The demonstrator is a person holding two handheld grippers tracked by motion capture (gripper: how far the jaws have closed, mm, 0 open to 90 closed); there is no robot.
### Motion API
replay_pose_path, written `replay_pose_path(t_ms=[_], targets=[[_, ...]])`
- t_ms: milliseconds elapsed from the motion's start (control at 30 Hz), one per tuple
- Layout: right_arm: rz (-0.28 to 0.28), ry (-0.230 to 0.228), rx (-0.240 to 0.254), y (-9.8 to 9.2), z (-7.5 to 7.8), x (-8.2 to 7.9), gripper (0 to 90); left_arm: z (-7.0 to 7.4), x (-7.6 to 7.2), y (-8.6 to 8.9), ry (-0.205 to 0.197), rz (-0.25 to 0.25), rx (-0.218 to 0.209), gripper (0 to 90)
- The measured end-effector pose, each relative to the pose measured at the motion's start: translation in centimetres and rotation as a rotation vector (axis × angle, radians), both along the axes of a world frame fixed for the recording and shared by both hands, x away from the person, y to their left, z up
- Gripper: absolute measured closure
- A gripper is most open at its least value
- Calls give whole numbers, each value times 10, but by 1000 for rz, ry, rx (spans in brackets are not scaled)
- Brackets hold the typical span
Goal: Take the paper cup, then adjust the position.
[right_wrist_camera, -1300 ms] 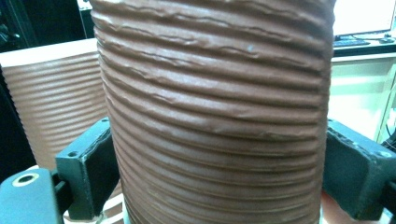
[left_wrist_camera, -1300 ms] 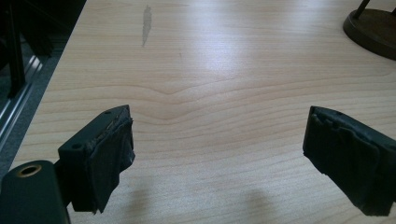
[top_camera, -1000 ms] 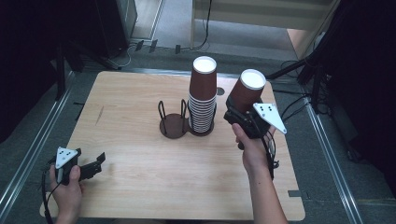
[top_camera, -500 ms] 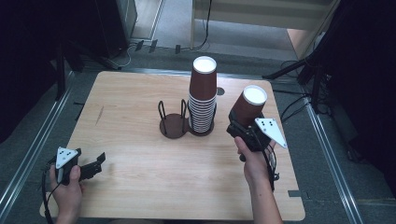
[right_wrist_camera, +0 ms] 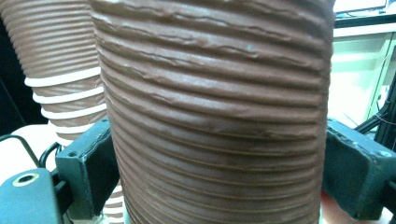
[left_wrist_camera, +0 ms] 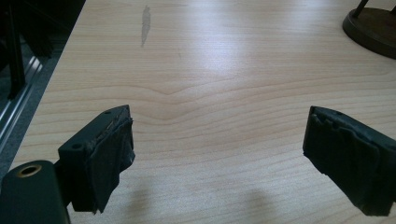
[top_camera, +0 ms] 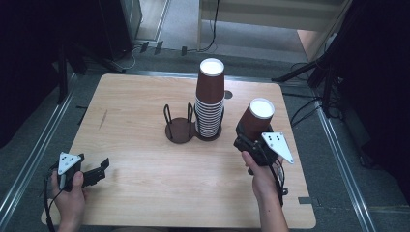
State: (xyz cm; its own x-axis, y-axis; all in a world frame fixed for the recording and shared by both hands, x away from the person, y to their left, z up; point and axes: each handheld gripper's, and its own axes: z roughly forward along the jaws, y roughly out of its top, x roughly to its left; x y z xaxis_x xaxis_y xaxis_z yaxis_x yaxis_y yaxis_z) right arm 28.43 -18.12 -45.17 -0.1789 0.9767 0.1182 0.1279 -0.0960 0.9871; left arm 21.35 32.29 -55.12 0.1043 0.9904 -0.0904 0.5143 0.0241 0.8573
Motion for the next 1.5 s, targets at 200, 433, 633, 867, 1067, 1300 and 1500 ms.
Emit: replay_pose_path(t_ms=[200,433,633,867,1067,1300,1500], targets=[[9,12,-3,2,-11,-7,100,0,-1,0,-4,6,1,91],[23,32,-17,6,-27,-16,100,1,-2,-3,-14,24,28,91],[30,47,-23,5,-39,-21,100,10,-2,-17,-43,-12,16,91],[26,73,-33,4,-49,-21,100,25,0,-40,-68,-72,25,91],[27,72,-34,6,-50,-21,100,39,6,-60,-99,-107,42,91],[41,79,-51,14,-55,-23,100,57,13,-88,-137,-197,10,91],[45,81,-58,18,-56,-26,100,61,14,-107,-150,-279,4,91]])
